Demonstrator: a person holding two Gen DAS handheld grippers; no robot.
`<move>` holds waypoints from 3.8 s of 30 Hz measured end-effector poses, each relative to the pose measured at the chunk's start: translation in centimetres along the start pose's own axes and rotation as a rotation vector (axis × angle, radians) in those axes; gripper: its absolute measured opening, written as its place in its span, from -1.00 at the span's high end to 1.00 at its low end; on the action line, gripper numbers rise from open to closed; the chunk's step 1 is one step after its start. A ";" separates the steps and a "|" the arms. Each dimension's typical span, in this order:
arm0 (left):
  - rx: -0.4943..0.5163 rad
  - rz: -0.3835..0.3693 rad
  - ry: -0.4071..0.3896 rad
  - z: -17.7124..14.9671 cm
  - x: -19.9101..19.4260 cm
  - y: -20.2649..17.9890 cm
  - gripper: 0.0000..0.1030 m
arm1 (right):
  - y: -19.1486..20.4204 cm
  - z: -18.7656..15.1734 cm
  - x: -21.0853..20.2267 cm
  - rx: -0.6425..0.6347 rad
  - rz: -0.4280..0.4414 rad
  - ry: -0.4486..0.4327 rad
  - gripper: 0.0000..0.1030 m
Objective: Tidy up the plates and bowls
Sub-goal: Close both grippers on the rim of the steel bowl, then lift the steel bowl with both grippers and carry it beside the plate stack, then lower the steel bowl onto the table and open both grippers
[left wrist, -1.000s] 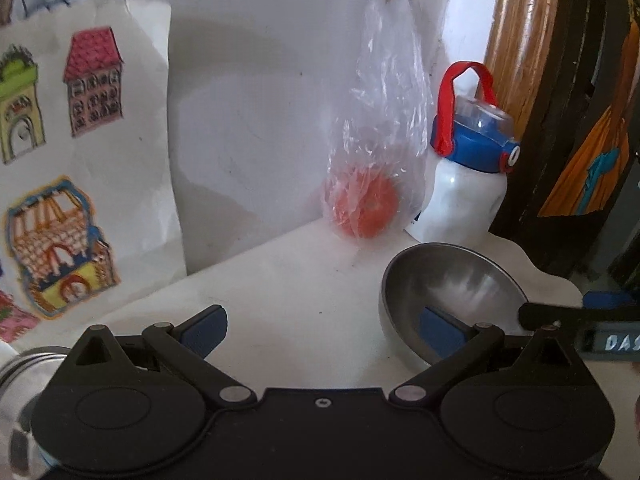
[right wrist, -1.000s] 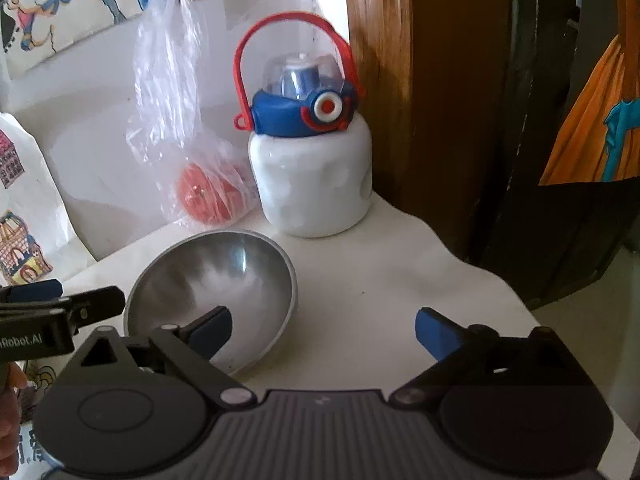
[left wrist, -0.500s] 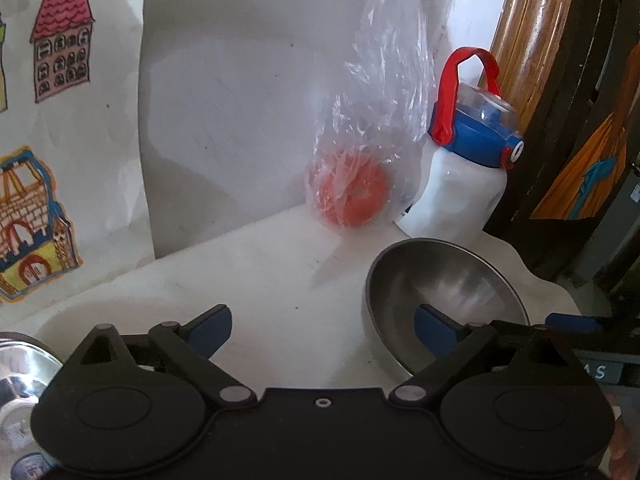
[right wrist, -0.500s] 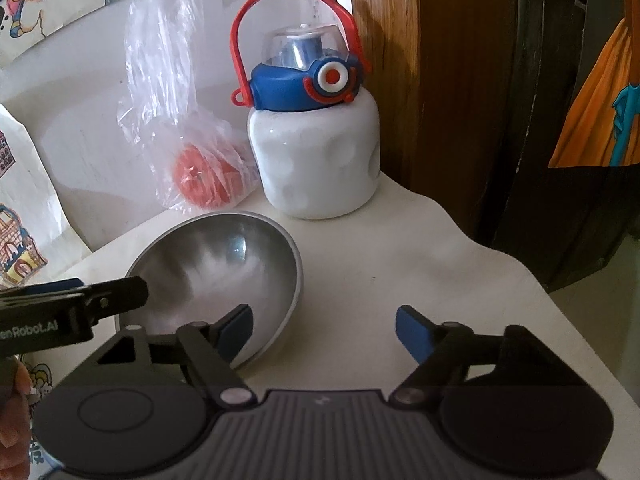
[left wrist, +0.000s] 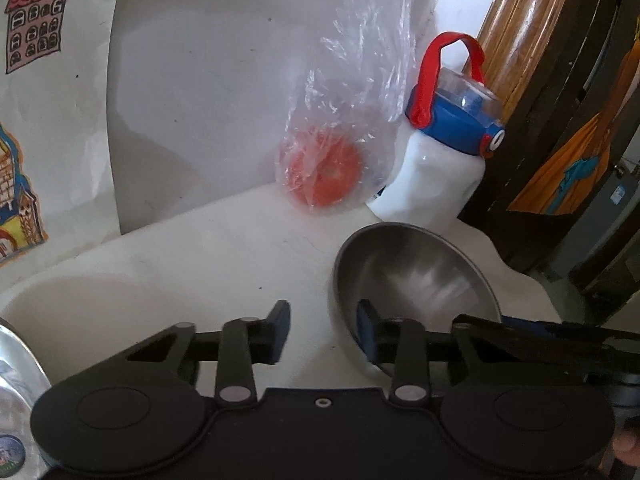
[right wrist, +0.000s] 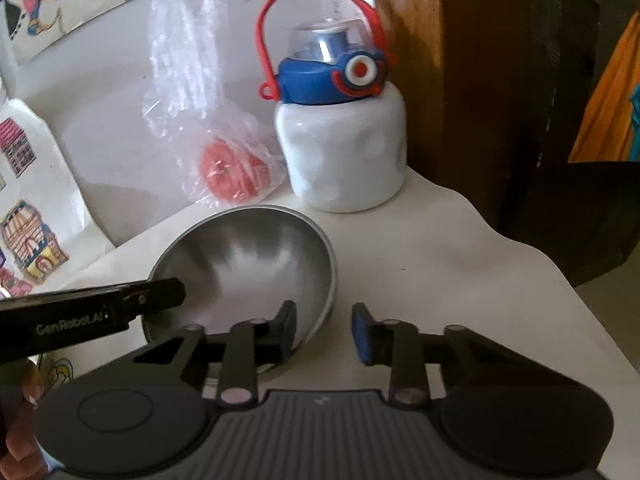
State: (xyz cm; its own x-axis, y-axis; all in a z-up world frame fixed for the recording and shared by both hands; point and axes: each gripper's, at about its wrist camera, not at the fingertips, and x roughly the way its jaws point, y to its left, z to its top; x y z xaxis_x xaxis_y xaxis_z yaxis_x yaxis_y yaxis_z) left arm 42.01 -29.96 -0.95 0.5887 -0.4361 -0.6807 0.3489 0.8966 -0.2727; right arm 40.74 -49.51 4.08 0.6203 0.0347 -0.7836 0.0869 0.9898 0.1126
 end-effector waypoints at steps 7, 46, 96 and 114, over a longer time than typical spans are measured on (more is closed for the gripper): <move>0.005 -0.014 0.002 0.0 -0.5 -0.6 0.72 | 0.5 -0.1 -0.1 -0.010 -0.018 0.002 0.61; -0.018 -0.041 -0.118 -5.0 -24.1 2.4 0.81 | 10.3 -7.6 -20.2 -0.028 0.109 -0.047 0.68; 0.005 0.121 0.106 -18.5 -27.8 11.6 0.78 | 17.9 -18.4 -16.0 -0.161 0.224 0.245 0.64; -0.021 0.082 0.112 -18.4 -27.0 12.9 0.66 | 17.6 -18.5 -15.7 -0.164 0.271 0.169 0.51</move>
State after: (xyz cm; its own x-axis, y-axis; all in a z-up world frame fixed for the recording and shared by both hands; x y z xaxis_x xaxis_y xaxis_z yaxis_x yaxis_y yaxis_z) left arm 17.19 -5.19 1.39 0.5294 -0.3507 -0.7725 0.2864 0.9310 -0.2264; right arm 18.08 -30.06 7.07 0.4645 0.3078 -0.8303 -0.1981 0.9500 0.2414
